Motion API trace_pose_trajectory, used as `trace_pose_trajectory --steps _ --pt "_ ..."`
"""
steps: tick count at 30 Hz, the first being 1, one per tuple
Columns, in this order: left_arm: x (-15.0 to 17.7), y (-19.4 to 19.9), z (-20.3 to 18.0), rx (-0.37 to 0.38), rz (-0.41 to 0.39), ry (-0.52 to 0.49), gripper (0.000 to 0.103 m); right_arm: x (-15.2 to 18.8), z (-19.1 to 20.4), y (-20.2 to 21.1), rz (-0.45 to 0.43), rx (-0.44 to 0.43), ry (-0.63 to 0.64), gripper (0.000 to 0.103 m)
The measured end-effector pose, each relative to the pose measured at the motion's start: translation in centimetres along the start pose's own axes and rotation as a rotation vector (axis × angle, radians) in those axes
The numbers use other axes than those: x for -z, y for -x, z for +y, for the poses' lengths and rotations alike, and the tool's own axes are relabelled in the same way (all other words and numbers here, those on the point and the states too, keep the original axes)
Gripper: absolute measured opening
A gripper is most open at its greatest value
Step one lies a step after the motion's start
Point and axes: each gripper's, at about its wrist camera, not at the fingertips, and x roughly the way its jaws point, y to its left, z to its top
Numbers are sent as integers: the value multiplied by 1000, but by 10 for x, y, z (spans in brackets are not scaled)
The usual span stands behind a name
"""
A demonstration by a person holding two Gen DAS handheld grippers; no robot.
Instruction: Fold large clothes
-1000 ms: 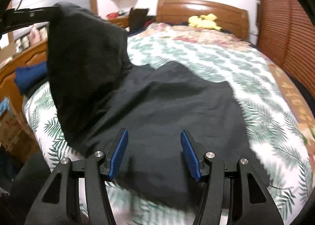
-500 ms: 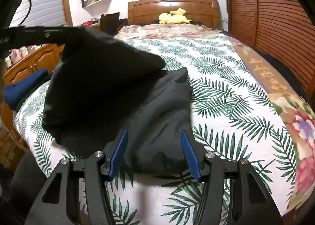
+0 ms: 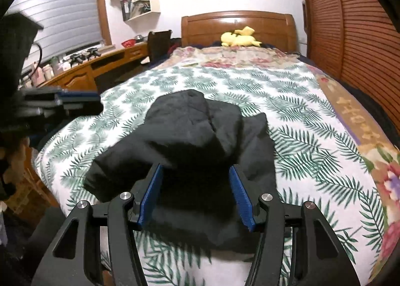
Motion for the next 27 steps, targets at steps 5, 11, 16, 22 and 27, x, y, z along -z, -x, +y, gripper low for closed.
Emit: trace_pose_trajectory --steps 5,11,16,22,27 --pt "16 -2 15 -36 14 18 25 -6 1 -4 -17 -24 -24 57" --pt "33 -7 25 -56 25 33 25 -9 4 -10 -25 -12 -40 57" --pt "50 -13 36 -59 47 55 25 -10 5 -17 -20 -7 -50 57" --pt "71 -20 50 -54 72 103 25 -8 6 -33 18 -3 -64 57" --pt "91 -24 63 -54 100 146 25 -5 -3 -47 49 -17 -103 57"
